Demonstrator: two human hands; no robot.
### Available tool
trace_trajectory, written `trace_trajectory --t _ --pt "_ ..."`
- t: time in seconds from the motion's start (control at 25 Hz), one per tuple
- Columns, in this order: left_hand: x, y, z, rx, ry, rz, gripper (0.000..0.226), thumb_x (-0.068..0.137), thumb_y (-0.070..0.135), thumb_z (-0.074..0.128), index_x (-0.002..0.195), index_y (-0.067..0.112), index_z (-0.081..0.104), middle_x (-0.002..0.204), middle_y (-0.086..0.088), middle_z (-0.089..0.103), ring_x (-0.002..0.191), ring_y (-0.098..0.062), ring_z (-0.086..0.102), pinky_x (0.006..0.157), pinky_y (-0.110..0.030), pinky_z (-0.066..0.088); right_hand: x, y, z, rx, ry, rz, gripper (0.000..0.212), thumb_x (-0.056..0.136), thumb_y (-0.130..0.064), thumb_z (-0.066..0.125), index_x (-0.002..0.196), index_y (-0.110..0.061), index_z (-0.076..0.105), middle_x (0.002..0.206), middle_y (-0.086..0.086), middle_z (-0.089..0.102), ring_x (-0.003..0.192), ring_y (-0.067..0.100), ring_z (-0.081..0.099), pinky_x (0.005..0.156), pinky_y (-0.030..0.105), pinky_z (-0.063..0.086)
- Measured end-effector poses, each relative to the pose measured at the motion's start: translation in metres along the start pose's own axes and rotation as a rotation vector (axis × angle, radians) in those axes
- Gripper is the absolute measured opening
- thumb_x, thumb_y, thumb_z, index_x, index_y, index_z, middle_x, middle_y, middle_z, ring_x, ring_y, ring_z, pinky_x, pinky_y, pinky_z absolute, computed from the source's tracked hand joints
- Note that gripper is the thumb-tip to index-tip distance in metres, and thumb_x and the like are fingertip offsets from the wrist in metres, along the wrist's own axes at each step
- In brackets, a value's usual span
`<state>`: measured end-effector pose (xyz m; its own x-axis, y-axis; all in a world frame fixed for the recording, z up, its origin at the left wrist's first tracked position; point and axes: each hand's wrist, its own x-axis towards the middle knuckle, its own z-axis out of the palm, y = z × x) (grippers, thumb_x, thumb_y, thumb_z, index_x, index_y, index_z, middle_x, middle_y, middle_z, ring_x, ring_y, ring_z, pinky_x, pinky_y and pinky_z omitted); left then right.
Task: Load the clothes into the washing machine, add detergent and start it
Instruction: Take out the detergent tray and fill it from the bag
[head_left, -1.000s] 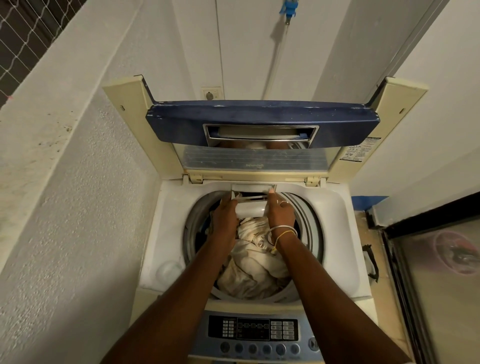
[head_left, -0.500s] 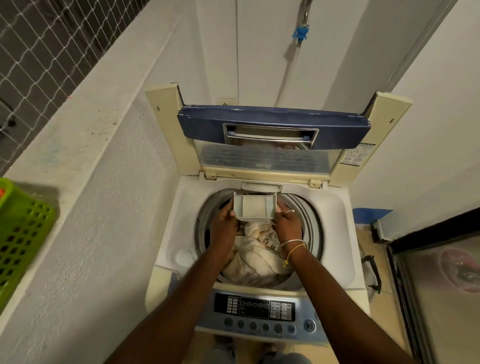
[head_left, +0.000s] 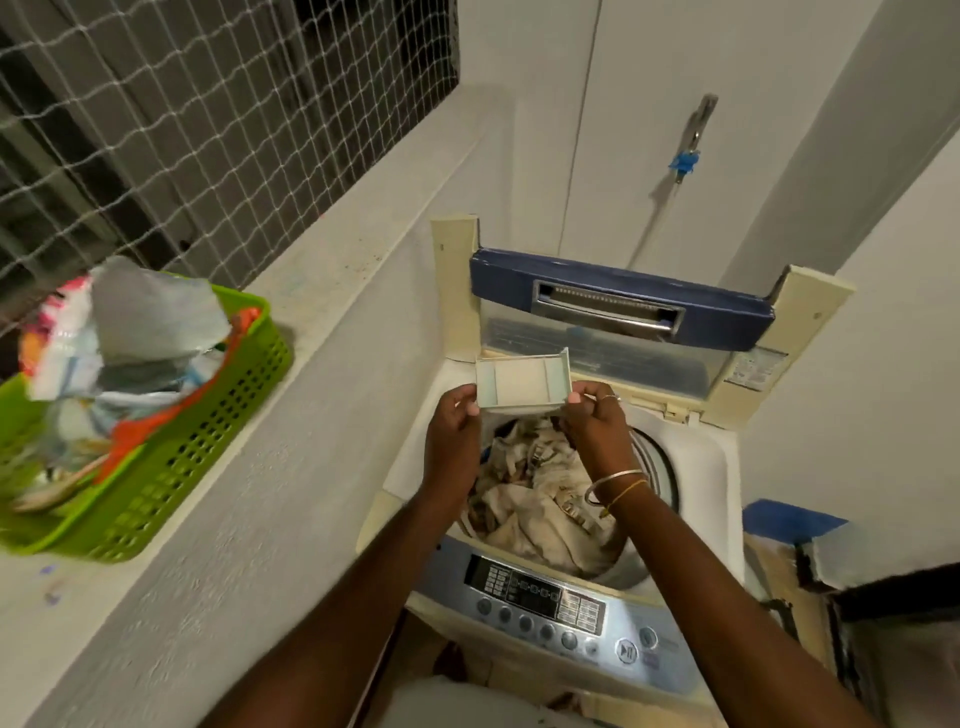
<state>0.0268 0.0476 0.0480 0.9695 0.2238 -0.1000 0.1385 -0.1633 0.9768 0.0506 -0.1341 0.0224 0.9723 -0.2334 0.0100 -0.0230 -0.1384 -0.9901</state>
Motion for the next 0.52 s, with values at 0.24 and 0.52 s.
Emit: trace_trajectory --t 0.24,0.52 --pt "-0.014 0.036 -0.038 0.047 0.152 0.162 0.038 0.103 0.017 0.044 0.140 0.023 0.051 0.136 0.005 0.060 0.124 -0.011 0.056 0.102 -0.021 0.046 0.003 -0.051 0.037 0.025 -0.093 -0.069 0.019 0.096 -0.022 0.059 0.115 -0.016 0.062 0.107 0.006 0.067 0.096 0.020 0.064 0.091 0.045 0.053" --pt "-0.009 0.068 -0.083 0.155 0.294 0.267 0.059 0.104 0.019 0.047 0.157 0.015 0.023 0.159 0.005 0.029 0.143 0.000 0.025 0.106 0.003 0.018 0.052 -0.128 0.131 0.027 -0.168 -0.168 0.023 0.097 -0.027 0.058 0.117 -0.019 0.065 0.111 0.005 0.069 0.101 0.021 0.065 0.095 0.047 0.053"
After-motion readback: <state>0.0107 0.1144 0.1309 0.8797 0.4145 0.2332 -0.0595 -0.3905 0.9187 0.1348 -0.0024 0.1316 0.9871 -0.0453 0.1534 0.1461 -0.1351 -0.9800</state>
